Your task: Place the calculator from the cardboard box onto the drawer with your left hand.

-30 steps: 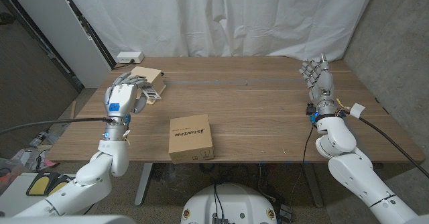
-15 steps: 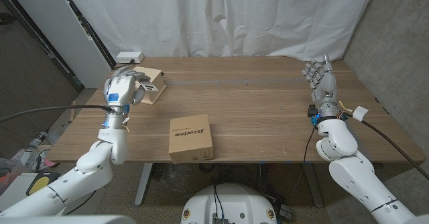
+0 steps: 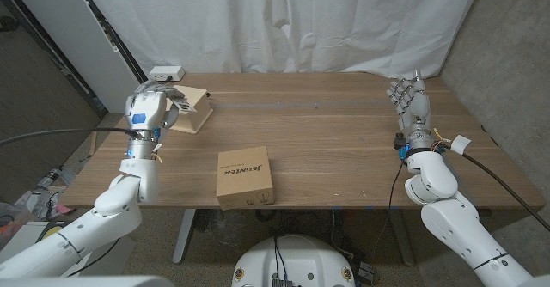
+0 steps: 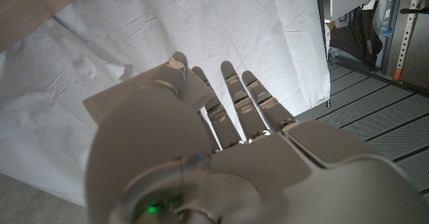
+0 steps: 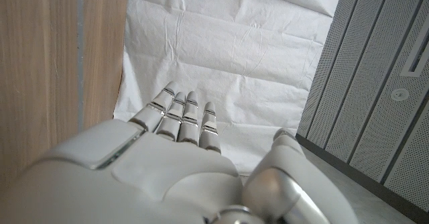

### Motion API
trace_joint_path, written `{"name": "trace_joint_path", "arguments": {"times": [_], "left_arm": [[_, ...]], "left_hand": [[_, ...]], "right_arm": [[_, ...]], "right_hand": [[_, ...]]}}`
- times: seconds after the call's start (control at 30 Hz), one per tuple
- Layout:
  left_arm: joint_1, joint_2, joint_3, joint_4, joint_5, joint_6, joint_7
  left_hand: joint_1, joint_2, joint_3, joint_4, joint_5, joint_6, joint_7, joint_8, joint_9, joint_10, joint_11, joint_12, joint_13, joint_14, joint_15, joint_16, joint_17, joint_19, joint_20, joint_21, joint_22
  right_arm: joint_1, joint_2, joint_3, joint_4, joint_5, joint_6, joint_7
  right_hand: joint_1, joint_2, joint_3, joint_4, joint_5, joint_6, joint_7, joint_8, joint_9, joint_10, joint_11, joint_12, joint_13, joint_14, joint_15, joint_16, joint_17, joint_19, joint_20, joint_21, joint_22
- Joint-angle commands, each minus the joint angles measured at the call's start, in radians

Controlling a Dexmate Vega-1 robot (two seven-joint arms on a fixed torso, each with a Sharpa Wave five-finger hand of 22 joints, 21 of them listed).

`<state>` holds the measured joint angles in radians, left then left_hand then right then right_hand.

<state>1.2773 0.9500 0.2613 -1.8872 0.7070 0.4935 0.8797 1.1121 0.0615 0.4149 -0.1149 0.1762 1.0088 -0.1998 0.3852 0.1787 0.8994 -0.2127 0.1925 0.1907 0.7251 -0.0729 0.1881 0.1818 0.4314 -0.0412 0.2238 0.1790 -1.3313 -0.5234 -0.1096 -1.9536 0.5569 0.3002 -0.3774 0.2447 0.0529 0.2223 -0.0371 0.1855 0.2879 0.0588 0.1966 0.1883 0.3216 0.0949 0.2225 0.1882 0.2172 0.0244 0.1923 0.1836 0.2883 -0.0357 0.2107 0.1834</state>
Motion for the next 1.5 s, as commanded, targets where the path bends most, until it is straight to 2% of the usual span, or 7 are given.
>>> {"name": "trace_joint_path", "arguments": {"times": [0.03,0.23,0.53,0.97,1.5], "left_arm": [[-0.016,0.011,0.001,0.019,0.019,0.058,0.002],[-0.024,0.019,0.016,0.036,0.045,0.108,0.003],[-0.027,0.013,0.006,0.06,0.022,0.149,0.018],[-0.09,0.01,0.034,0.135,-0.006,0.162,0.035],[-0.147,0.018,0.065,0.187,-0.047,0.166,0.039]], "left_hand": [[0.005,-0.009,0.011,0.0,0.003,0.136,0.123,0.004,0.004,0.012,0.002,-0.002,0.003,0.009,-0.142,-0.002,-0.001,0.008,-0.098,-0.003,0.004],[0.004,-0.01,0.014,0.001,0.003,0.136,0.122,0.002,0.004,0.012,0.002,-0.002,0.003,0.013,-0.142,-0.002,-0.001,0.009,-0.097,-0.003,0.004],[0.003,-0.011,0.018,0.001,0.003,0.138,0.124,0.0,0.004,0.013,0.002,-0.002,0.003,0.015,-0.141,-0.001,-0.001,0.01,-0.099,-0.004,0.004],[0.002,-0.013,0.023,0.002,0.003,0.139,0.124,-0.002,0.004,0.017,0.003,-0.002,0.003,0.017,-0.141,-0.001,-0.001,0.01,-0.098,-0.005,0.004],[-0.001,-0.014,0.03,0.003,0.003,0.142,0.126,-0.005,0.005,0.017,0.003,-0.002,0.003,0.022,-0.141,-0.001,-0.001,0.011,-0.099,-0.005,0.004]], "right_arm": [[0.02,-0.002,-0.009,0.029,0.024,-0.002,0.025],[0.039,-0.003,-0.018,0.054,0.042,0.0,0.044],[0.059,-0.016,-0.023,0.058,0.049,-0.012,0.052],[0.059,-0.026,-0.024,0.047,0.048,-0.03,0.035],[0.054,-0.034,-0.025,0.036,0.056,-0.046,0.029]], "right_hand": [[-0.005,0.006,0.002,-0.004,0.005,0.008,0.002,0.003,0.005,0.01,0.002,0.004,0.003,0.011,0.003,-0.002,0.002,0.006,0.001,-0.001,0.002],[-0.005,0.006,0.002,-0.004,0.005,0.009,0.001,0.003,0.005,0.009,0.003,0.003,0.003,0.011,0.003,-0.003,0.002,0.007,0.001,-0.001,0.002],[-0.005,0.007,0.002,-0.005,0.005,0.009,0.001,0.003,0.005,0.008,0.002,0.003,0.003,0.011,0.002,-0.003,0.002,0.007,0.001,-0.002,0.002],[-0.005,0.007,0.001,-0.005,0.005,0.009,0.002,0.003,0.005,0.01,0.002,0.003,0.003,0.011,0.002,-0.003,0.002,0.007,0.0,-0.002,0.002],[-0.006,0.008,0.001,-0.006,0.004,0.009,0.002,0.003,0.005,0.01,0.003,0.002,0.003,0.011,0.002,-0.003,0.002,0.008,0.0,-0.003,0.002]]}}
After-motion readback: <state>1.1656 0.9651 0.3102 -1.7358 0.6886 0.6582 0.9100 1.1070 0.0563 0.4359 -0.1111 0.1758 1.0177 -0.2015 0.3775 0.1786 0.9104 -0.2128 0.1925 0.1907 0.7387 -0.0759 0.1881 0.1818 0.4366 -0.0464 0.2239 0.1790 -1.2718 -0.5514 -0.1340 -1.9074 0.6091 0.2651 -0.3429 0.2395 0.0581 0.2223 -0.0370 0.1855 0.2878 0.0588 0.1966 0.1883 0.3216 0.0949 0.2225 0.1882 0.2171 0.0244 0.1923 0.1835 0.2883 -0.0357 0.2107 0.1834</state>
